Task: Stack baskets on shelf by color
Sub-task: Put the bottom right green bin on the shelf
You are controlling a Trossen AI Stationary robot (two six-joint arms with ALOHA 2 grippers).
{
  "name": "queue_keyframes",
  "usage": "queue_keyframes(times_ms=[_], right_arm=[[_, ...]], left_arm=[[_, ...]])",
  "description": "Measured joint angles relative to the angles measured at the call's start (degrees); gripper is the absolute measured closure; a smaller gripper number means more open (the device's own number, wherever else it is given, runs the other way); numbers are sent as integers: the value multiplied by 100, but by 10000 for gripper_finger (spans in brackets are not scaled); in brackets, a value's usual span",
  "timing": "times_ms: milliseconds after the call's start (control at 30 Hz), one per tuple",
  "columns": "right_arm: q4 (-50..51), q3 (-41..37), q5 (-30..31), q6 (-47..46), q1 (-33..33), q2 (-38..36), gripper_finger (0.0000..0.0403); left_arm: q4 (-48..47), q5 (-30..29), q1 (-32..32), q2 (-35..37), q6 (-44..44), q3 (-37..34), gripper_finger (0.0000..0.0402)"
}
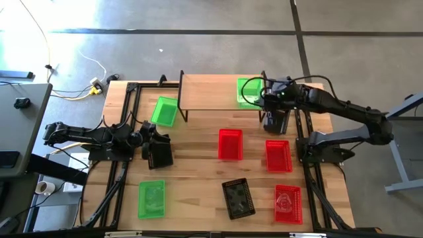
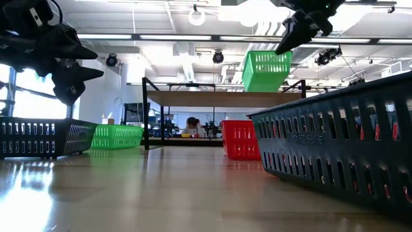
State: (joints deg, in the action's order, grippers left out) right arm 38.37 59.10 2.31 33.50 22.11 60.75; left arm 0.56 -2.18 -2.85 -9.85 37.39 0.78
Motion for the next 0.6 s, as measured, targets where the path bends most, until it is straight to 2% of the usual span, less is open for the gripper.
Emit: queue_keyframes(times_ms=[133, 267, 600], right_arm=[[-220, -310, -207, 263, 147, -11, 402], [-417, -540, -103, 550, 217, -9, 402], [-539, -570, -156, 553, 539, -9, 402]], left_arm=[[0, -21, 0, -2, 17, 0, 245], [1, -58, 1, -2, 190, 0, 245], [9, -109, 0, -1, 295, 0, 245]])
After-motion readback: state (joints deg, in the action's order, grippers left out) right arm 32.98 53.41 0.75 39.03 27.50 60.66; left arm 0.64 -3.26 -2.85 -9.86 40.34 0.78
